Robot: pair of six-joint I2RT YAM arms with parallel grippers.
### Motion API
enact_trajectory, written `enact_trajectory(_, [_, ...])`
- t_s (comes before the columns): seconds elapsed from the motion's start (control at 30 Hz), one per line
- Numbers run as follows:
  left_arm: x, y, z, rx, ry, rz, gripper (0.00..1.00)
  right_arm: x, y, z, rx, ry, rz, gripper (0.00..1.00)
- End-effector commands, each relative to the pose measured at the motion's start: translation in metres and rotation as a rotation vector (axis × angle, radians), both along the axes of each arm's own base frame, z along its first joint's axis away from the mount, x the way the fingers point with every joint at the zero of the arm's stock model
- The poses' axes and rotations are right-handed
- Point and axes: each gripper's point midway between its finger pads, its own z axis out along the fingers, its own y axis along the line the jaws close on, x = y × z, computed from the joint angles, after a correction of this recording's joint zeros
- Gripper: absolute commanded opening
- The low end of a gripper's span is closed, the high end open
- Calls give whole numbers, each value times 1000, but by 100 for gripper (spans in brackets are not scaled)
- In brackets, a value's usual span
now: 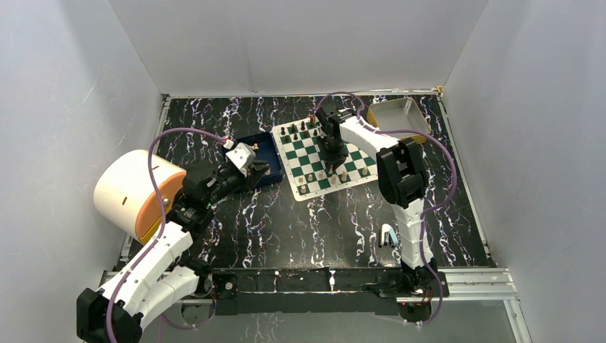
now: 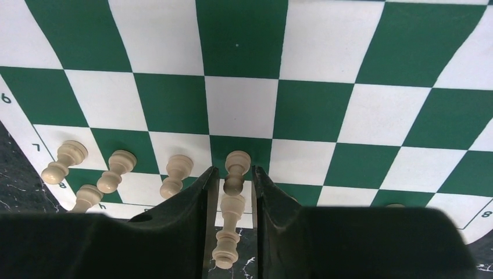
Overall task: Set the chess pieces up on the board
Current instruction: Place the chess piece on the chessboard.
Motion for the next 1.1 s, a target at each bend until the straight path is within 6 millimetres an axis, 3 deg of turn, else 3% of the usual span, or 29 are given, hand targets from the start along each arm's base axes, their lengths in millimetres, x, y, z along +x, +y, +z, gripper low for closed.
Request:
enact_trajectory(0.0, [-2,-2,14,-7,-48,-7,0,16,7,24,29,-59,-22,37])
enact_trajectory(0.2, [-1,-6,11,-29,-30,-11,0,23,5,55,40,-133,-41,53])
enact_trajectory(0.4, [2,-21,17,-93,29,-29,0,15,-5,99,65,-216,-23,54])
enact_trajectory(0.57, [11,-28,15,-214,150,19,0,-8,-1,127,209,-317,60,54])
enact_trajectory(0.63, [10,-34,7,-207,193,-7,0,-19,1,130,265,-337,78,54])
enact_trajectory(0.77, [14,-36,-3,-200,250,8,0,-45,8,157,414,-411,118,58])
enact_trajectory(0.9, [17,-46,8,-270,295,-9,0,-76,23,180,642,-555,267,59])
enact_trajectory(1.07, [14,-67,32,-417,369,-84,0,-114,39,226,902,-758,453,60])
